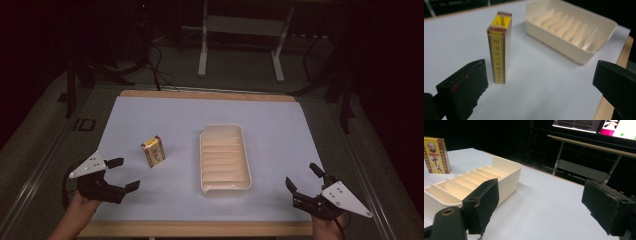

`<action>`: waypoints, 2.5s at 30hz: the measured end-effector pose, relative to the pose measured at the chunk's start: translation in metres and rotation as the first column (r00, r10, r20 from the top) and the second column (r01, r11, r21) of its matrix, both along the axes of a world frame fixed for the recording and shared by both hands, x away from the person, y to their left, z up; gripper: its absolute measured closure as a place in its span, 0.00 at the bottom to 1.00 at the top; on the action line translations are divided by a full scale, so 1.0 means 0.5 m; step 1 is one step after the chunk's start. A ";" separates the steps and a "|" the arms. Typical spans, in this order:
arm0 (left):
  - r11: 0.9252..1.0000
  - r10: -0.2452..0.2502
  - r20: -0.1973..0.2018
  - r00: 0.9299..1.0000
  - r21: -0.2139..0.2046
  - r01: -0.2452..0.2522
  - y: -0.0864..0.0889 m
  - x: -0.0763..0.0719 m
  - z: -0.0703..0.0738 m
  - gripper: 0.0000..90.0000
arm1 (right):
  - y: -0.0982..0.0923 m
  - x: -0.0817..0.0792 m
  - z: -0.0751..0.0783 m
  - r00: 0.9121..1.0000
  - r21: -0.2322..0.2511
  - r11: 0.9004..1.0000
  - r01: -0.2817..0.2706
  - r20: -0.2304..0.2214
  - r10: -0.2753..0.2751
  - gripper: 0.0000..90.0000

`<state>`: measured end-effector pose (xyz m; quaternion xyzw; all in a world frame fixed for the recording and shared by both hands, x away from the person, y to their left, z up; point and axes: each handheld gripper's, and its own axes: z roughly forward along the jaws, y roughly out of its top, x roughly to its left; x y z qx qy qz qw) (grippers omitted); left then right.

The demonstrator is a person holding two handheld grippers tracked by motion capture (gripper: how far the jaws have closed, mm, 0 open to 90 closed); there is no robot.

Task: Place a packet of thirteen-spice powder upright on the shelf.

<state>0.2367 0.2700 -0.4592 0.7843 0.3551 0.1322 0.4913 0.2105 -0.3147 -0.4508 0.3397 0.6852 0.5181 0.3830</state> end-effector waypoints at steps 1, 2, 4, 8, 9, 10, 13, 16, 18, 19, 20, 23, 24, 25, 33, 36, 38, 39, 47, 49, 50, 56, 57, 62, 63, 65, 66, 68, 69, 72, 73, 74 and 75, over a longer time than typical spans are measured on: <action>1.000 -0.006 -0.017 1.000 0.010 0.007 -0.002 0.001 0.000 0.00 | 0.000 0.000 0.000 1.000 0.002 1.000 -0.004 -0.001 0.004 0.16; 1.000 -0.013 -0.044 0.999 0.027 0.014 -0.004 0.003 0.000 0.00 | 0.001 0.000 -0.001 1.000 0.003 1.000 -0.005 -0.003 0.005 0.16; 0.998 -0.020 -0.079 0.997 0.051 0.024 -0.006 0.007 -0.001 0.00 | 0.002 0.001 -0.001 1.000 0.001 1.000 -0.007 -0.003 0.007 0.16; 0.990 -0.026 -0.179 0.984 0.130 0.050 -0.015 0.011 -0.001 0.00 | 0.004 0.000 -0.001 1.000 -0.004 1.000 -0.010 -0.004 0.010 0.16; 0.987 -0.025 -0.189 0.982 0.148 0.054 -0.017 0.012 0.000 0.00 | 0.005 -0.001 -0.001 1.000 -0.007 1.000 -0.010 -0.002 0.010 0.16; 0.984 -0.030 -0.199 0.979 0.166 0.064 -0.019 0.012 0.001 0.00 | 0.005 -0.001 -0.001 1.000 -0.010 1.000 -0.011 -0.001 0.011 0.16; 0.974 -0.036 -0.230 0.973 0.208 0.085 -0.025 0.014 0.005 0.00 | 0.006 -0.002 -0.001 1.000 -0.016 1.000 -0.013 0.001 0.013 0.16; 0.960 -0.040 -0.245 0.969 0.260 0.105 -0.029 0.013 0.008 0.00 | 0.008 -0.001 -0.001 1.000 -0.021 1.000 -0.019 0.001 0.019 0.16; 0.955 -0.042 -0.256 0.966 0.275 0.114 -0.029 0.013 0.011 0.00 | 0.010 -0.002 -0.002 1.000 -0.025 0.999 -0.022 -0.003 0.022 0.16; 0.951 -0.044 -0.260 0.964 0.285 0.120 -0.029 0.012 0.013 0.00 | 0.011 -0.002 -0.002 1.000 -0.029 0.999 -0.024 -0.001 0.024 0.16; 0.947 -0.044 -0.267 0.963 0.295 0.125 -0.030 0.011 0.015 0.00 | 0.011 -0.002 -0.002 1.000 -0.029 0.999 -0.025 -0.002 0.025 0.16; 0.935 -0.050 -0.288 0.956 0.324 0.147 -0.031 0.008 0.022 0.00 | 0.012 -0.002 -0.002 1.000 -0.032 0.999 -0.026 0.000 0.026 0.16; 0.930 -0.050 -0.302 0.952 0.334 0.155 -0.031 0.008 0.023 0.00 | 0.012 -0.002 -0.002 1.000 -0.032 0.999 -0.025 0.001 0.025 0.16; 0.924 -0.051 -0.322 0.945 0.344 0.167 -0.031 0.008 0.025 0.00 | 0.012 -0.003 -0.001 1.000 -0.033 0.999 -0.024 0.001 0.024 0.16; 0.875 -0.029 -0.360 0.932 0.442 0.198 -0.039 0.015 0.043 0.00 | 0.015 -0.009 0.003 0.999 -0.049 0.998 -0.032 0.036 0.034 0.16; 0.852 -0.011 -0.423 0.906 0.470 0.230 -0.046 0.025 0.046 0.00 | 0.016 -0.008 0.002 0.999 -0.048 0.998 -0.032 0.026 0.033 0.16; 0.836 0.022 -0.447 0.894 0.499 0.229 -0.051 0.029 0.043 0.00 | 0.016 -0.008 0.002 0.999 -0.049 0.998 -0.032 0.027 0.033 0.16; 0.834 0.033 -0.460 0.887 0.502 0.230 -0.053 0.031 0.042 0.00 | 0.016 -0.008 0.002 0.999 -0.049 0.998 -0.032 0.028 0.033 0.16; 0.810 0.151 -0.525 0.838 0.551 0.199 -0.058 0.043 0.026 0.00 | 0.019 -0.008 0.001 0.999 -0.065 0.997 -0.037 0.024 0.039 0.16; 0.815 0.147 -0.546 0.825 0.539 0.212 -0.056 0.045 0.026 0.00 | 0.020 -0.007 0.000 0.999 -0.070 0.997 -0.041 0.019 0.042 0.16; 0.816 0.139 -0.552 0.822 0.534 0.221 -0.057 0.044 0.026 0.00 | 0.021 -0.006 -0.001 0.999 -0.068 0.997 -0.043 0.011 0.044 0.16; 0.804 0.118 -0.578 0.808 0.533 0.264 -0.064 0.044 0.039 0.00 | 0.029 -0.006 -0.001 0.997 -0.082 0.994 -0.077 -0.021 0.075 0.16; 0.806 0.120 -0.579 0.807 0.531 0.261 -0.064 0.045 0.042 0.00 | 0.032 -0.007 0.000 0.997 -0.083 0.993 -0.080 -0.027 0.078 0.16; 0.822 0.162 -0.603 0.781 0.520 0.231 -0.053 0.062 0.067 0.00 | 0.036 -0.009 0.002 0.995 -0.092 0.991 -0.093 -0.035 0.090 0.16; 0.828 0.179 -0.602 0.778 0.519 0.211 -0.049 0.068 0.073 0.00 | 0.036 -0.009 0.002 0.995 -0.091 0.992 -0.092 -0.035 0.089 0.16; 0.836 0.195 -0.597 0.778 0.516 0.186 -0.046 0.075 0.080 0.00 | 0.035 -0.010 0.002 0.995 -0.090 0.992 -0.094 -0.030 0.091 0.16; 0.837 0.196 -0.595 0.779 0.516 0.184 -0.046 0.079 0.083 0.00 | 0.035 -0.010 0.002 0.995 -0.090 0.991 -0.094 -0.031 0.092 0.16; 0.834 0.196 -0.592 0.782 0.520 0.185 -0.050 0.086 0.088 0.00 | 0.034 -0.010 0.001 0.995 -0.092 0.991 -0.095 -0.027 0.092 0.16; 0.831 0.196 -0.590 0.783 0.524 0.186 -0.053 0.090 0.091 0.00 | 0.034 -0.009 0.001 0.995 -0.091 0.991 -0.095 -0.027 0.093 0.16; 0.832 0.192 -0.592 0.782 0.521 0.190 -0.062 0.102 0.098 0.00 | 0.034 -0.008 0.000 0.995 -0.088 0.992 -0.095 -0.031 0.093 0.16; 0.830 0.191 -0.588 0.786 0.524 0.190 -0.065 0.107 0.100 0.00 | 0.034 -0.008 0.000 0.995 -0.085 0.992 -0.097 -0.033 0.094 0.16; 0.833 0.188 -0.592 0.784 0.519 0.192 -0.067 0.111 0.102 0.00 | 0.033 -0.007 -0.001 0.995 -0.085 0.992 -0.096 -0.034 0.094 0.16; 0.836 0.185 -0.594 0.783 0.514 0.192 -0.070 0.114 0.103 0.00 | 0.033 -0.007 -0.001 0.995 -0.084 0.992 -0.097 -0.035 0.095 0.16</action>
